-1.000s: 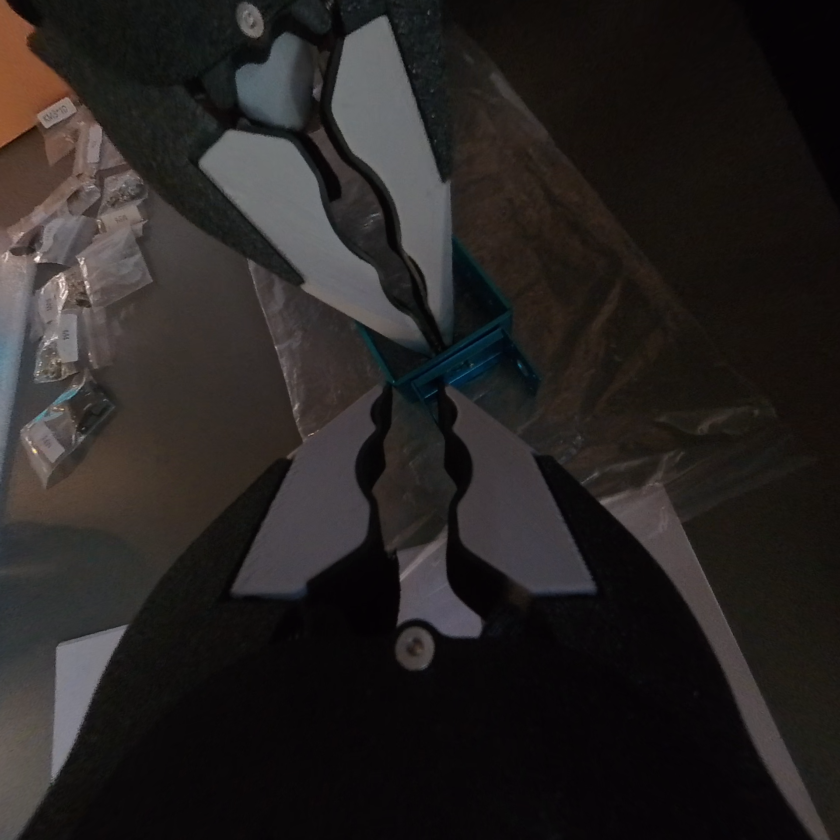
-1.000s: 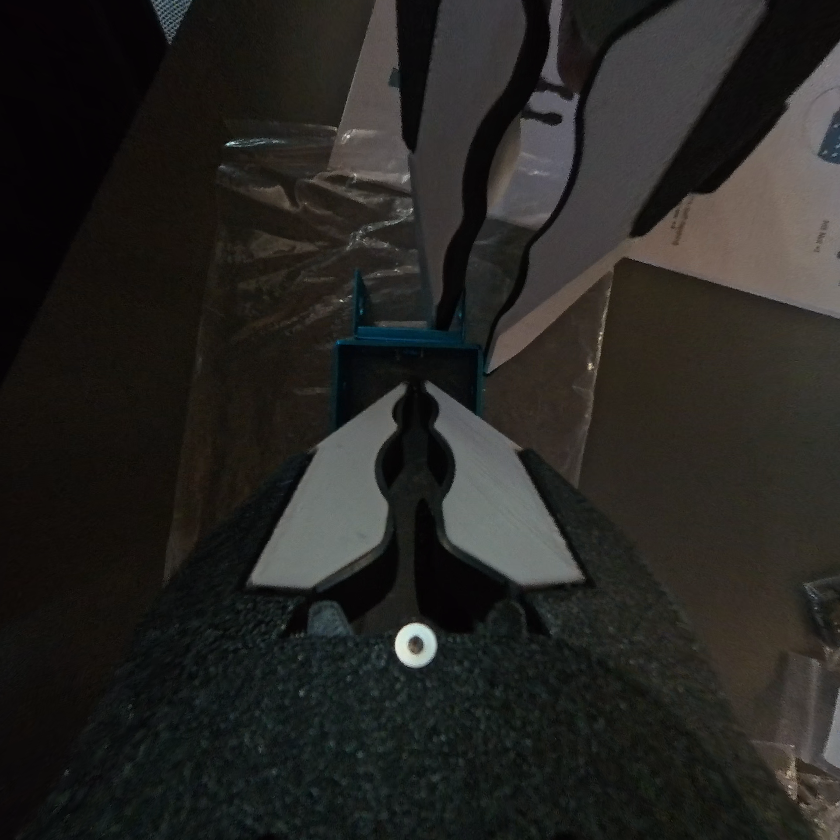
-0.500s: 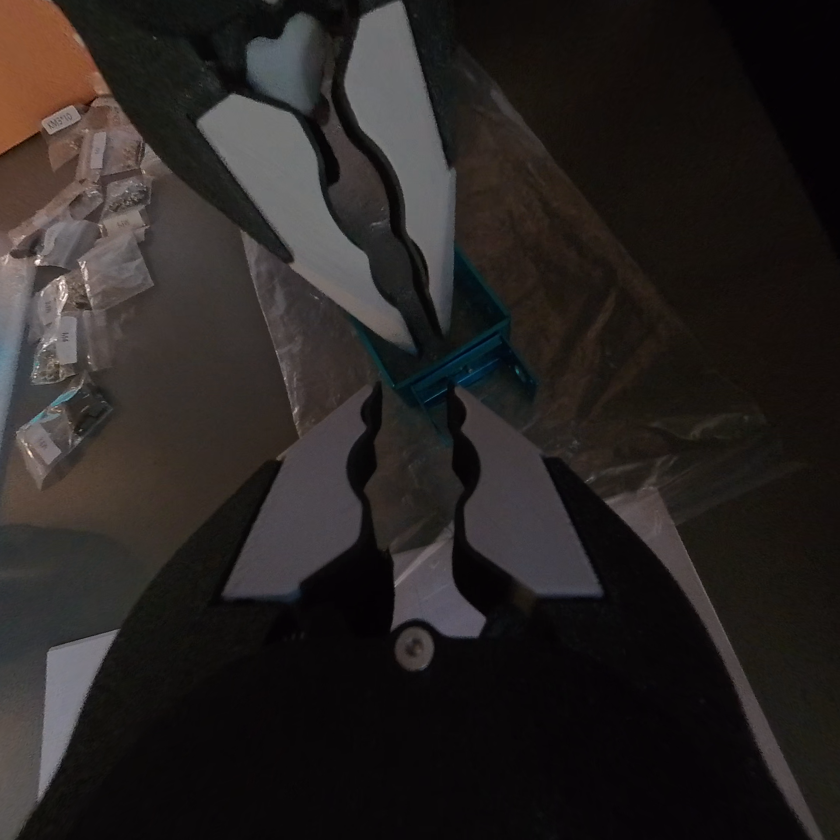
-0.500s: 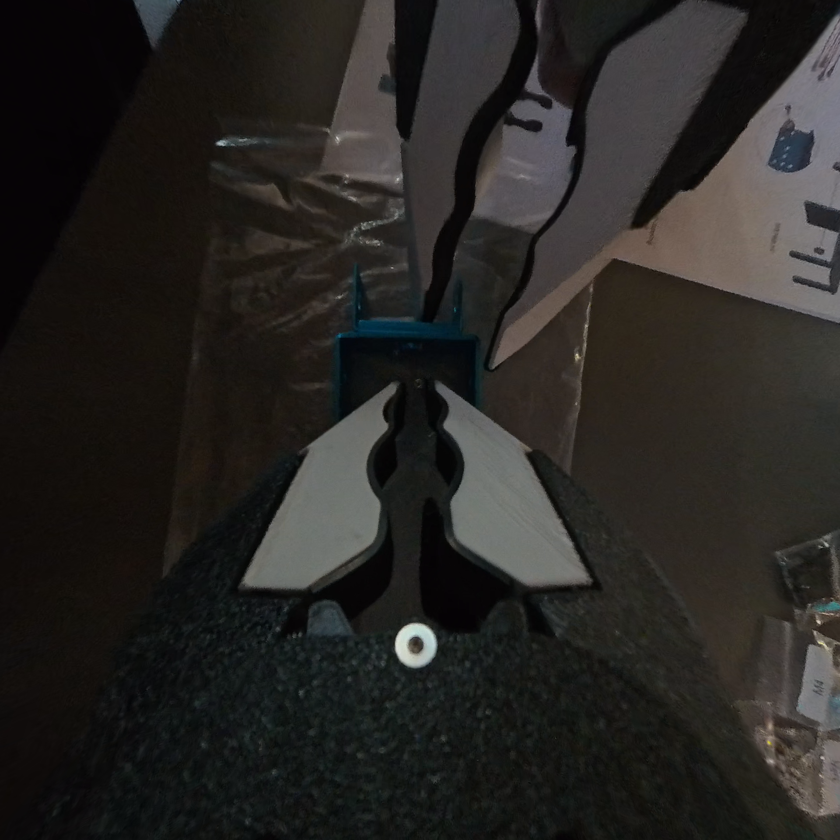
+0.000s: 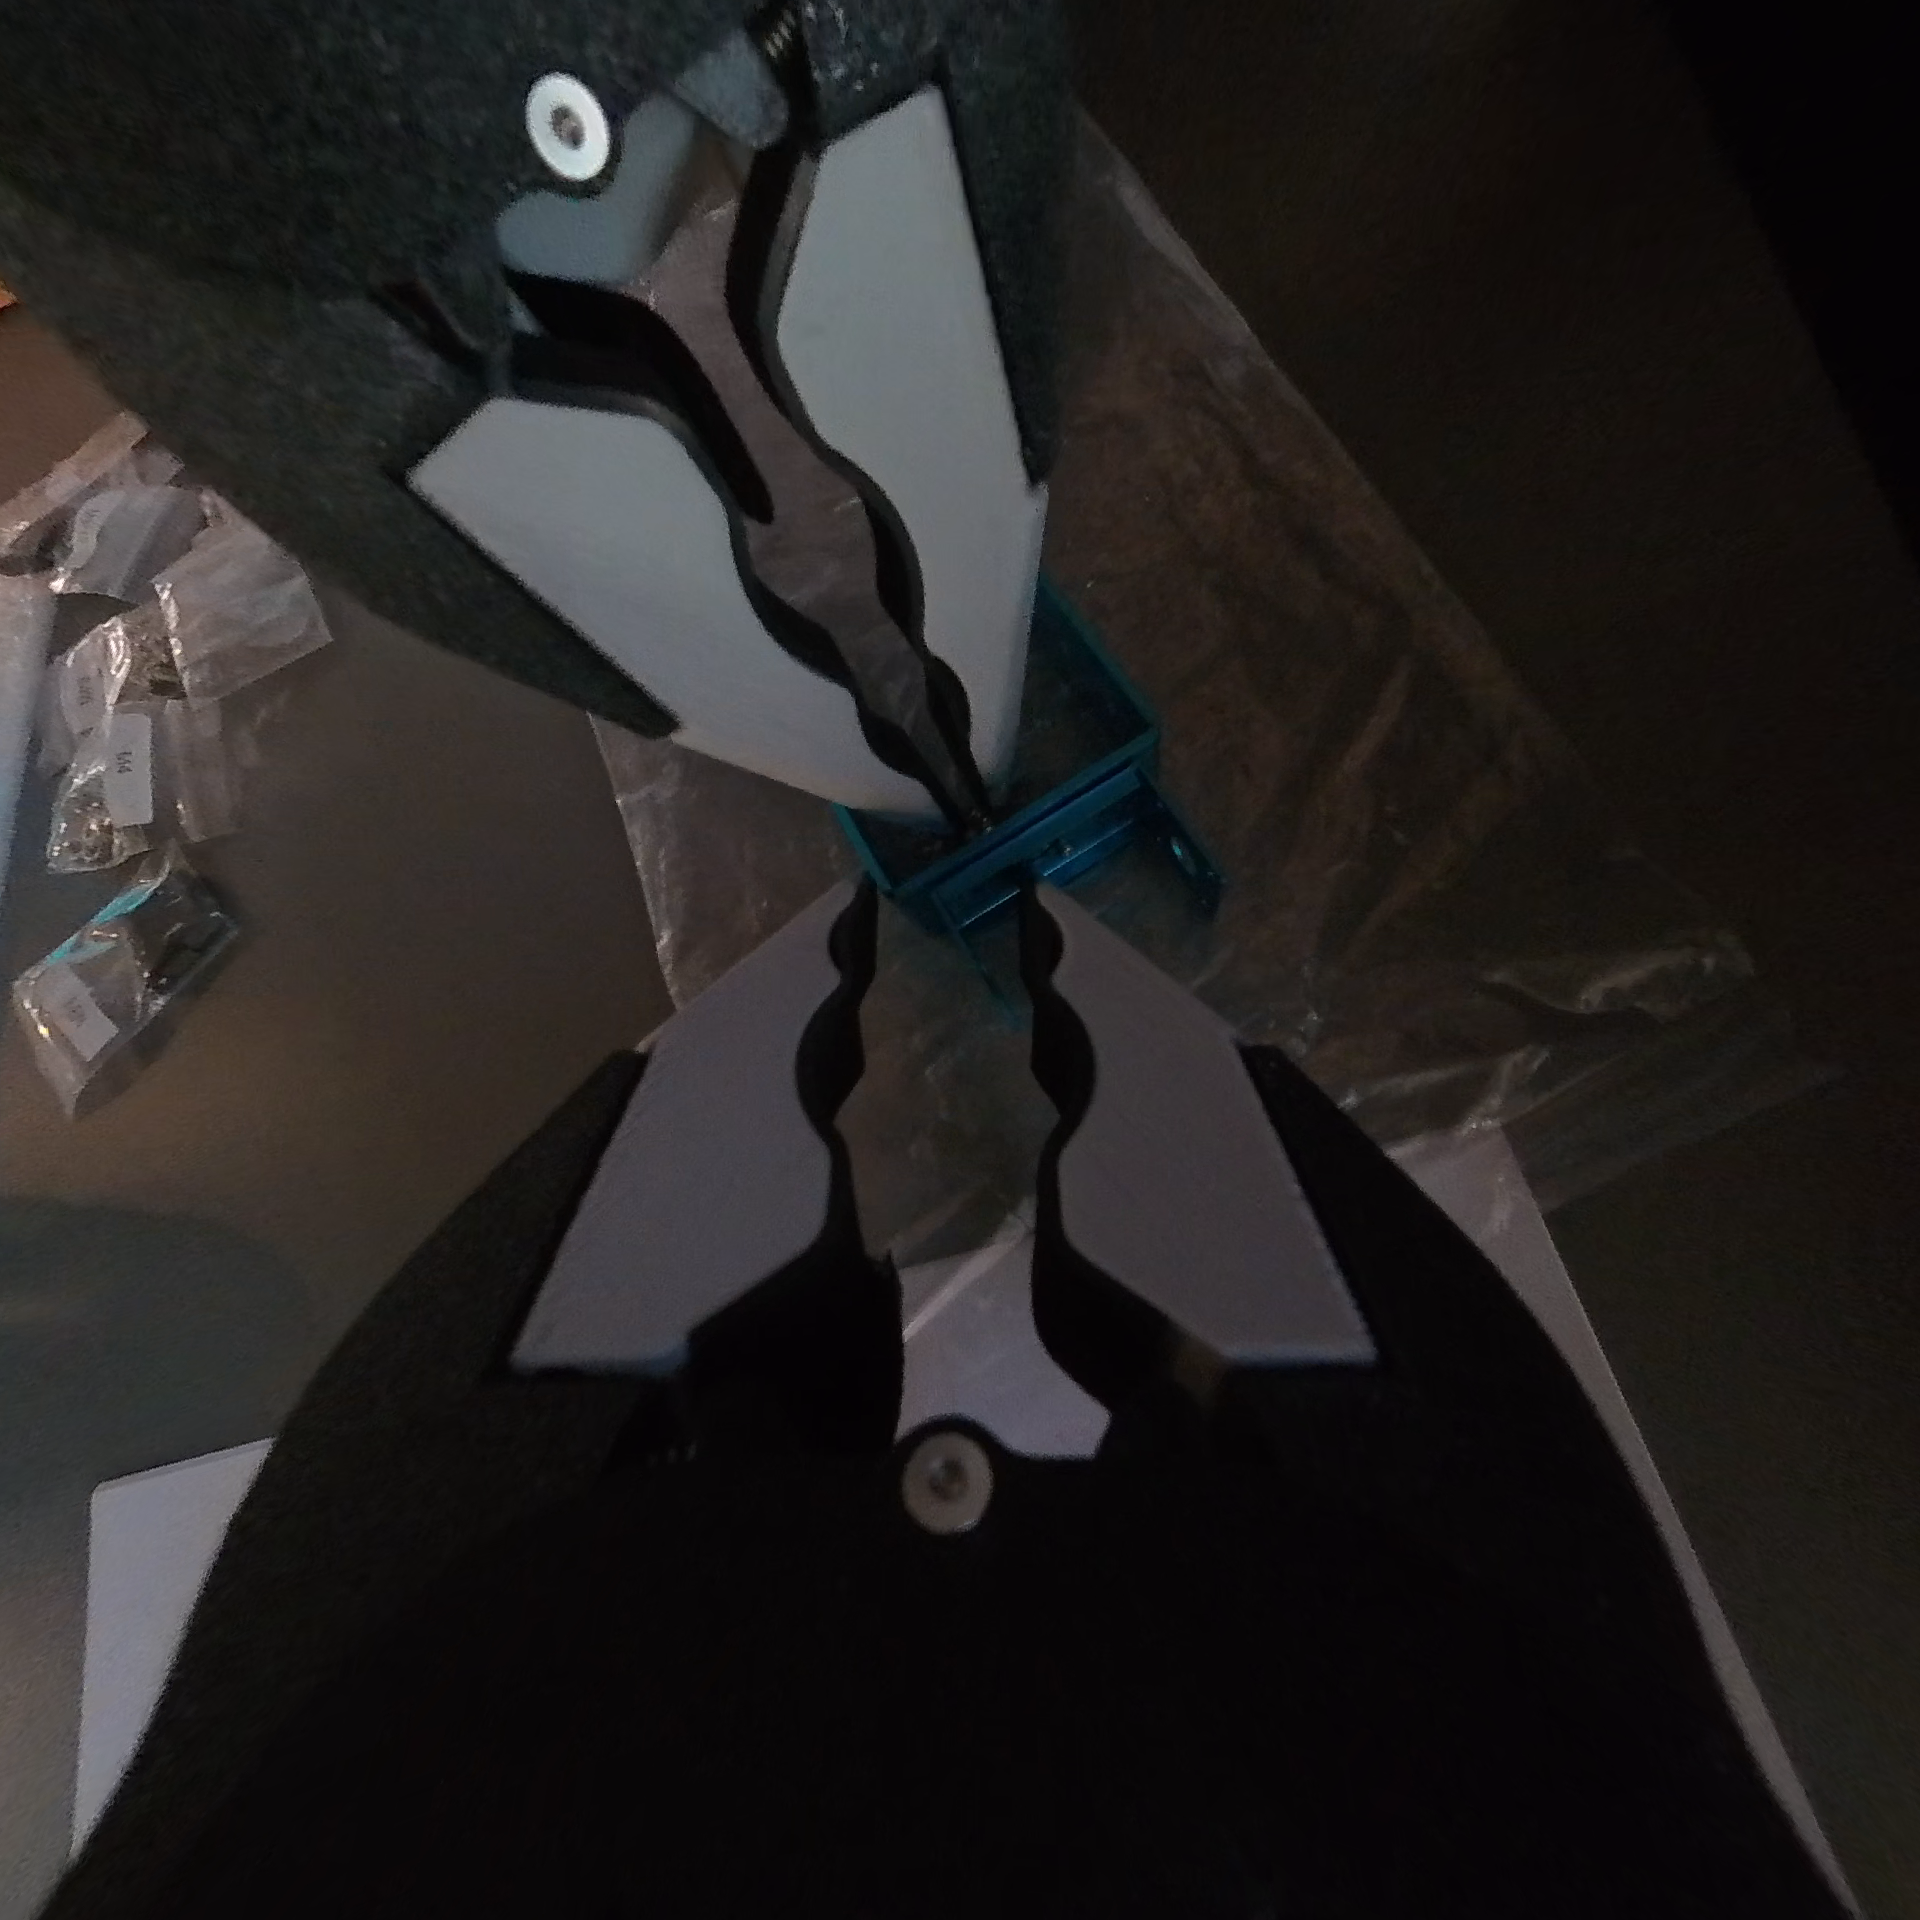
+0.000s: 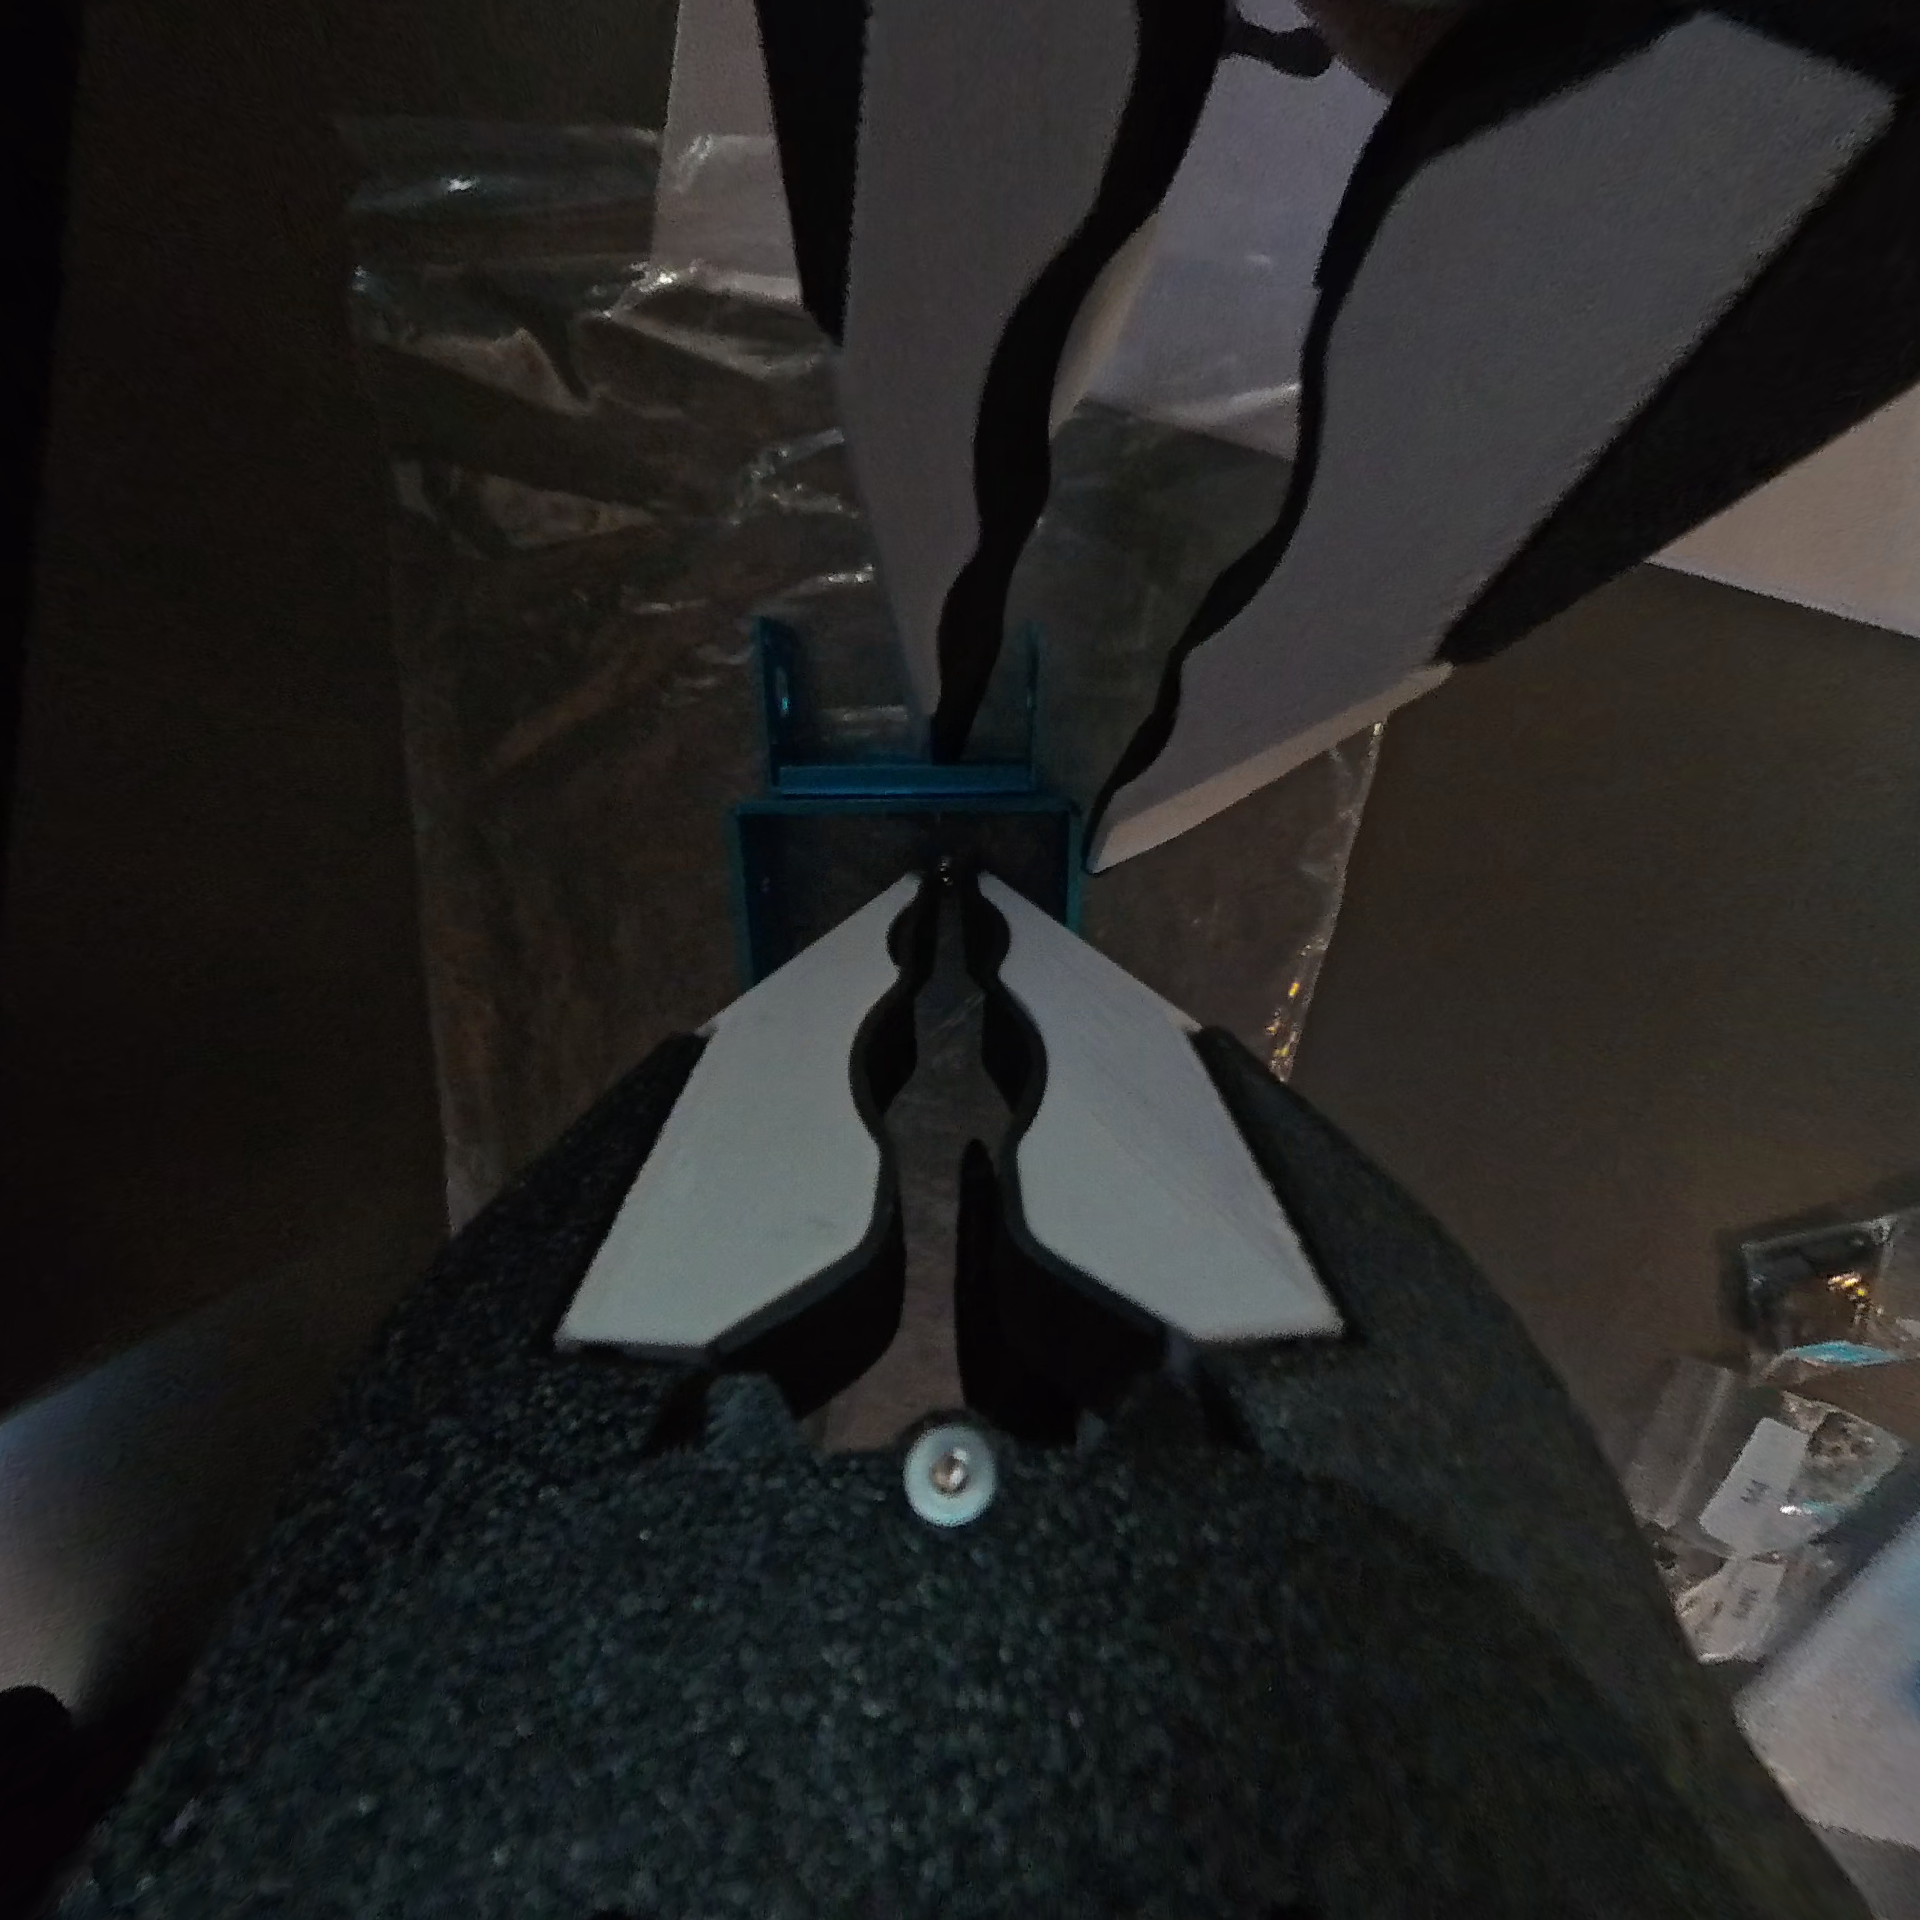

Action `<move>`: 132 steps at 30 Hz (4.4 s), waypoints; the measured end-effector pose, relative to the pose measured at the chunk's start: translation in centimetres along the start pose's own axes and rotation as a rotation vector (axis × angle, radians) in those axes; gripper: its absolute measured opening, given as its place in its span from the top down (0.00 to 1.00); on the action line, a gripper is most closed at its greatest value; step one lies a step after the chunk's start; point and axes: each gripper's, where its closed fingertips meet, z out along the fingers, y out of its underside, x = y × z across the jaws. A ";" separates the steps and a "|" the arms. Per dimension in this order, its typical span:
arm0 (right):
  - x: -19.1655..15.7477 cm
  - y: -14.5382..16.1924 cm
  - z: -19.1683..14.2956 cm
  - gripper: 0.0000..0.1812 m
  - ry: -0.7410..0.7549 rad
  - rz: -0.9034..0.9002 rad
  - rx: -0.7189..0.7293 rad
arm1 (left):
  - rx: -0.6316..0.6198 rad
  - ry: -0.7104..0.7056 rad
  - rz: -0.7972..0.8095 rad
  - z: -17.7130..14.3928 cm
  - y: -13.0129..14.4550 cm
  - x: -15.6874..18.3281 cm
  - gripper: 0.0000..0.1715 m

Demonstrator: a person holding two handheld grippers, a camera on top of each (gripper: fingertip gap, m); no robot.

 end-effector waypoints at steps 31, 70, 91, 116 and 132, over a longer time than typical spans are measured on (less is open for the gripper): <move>-0.1 -1.6 -1.9 1.00 0.049 -0.119 0.501 | 0.011 -0.013 -0.004 0.0 -0.2 -0.2 0.86; 0.1 -1.7 -1.8 0.96 0.073 -0.085 0.489 | 0.006 -0.015 0.000 0.2 -0.3 -0.1 0.87; 0.9 -1.0 -1.3 0.79 0.045 0.057 0.467 | 0.047 0.022 -0.036 -0.3 -0.6 -0.1 0.86; -0.5 -1.3 -1.4 0.88 0.030 -0.097 0.366 | 0.030 0.024 -0.019 -0.3 -0.4 0.2 0.87; -0.8 -1.6 -0.9 0.90 0.003 -0.082 0.314 | -0.001 0.066 -0.011 -0.8 0.2 0.8 0.84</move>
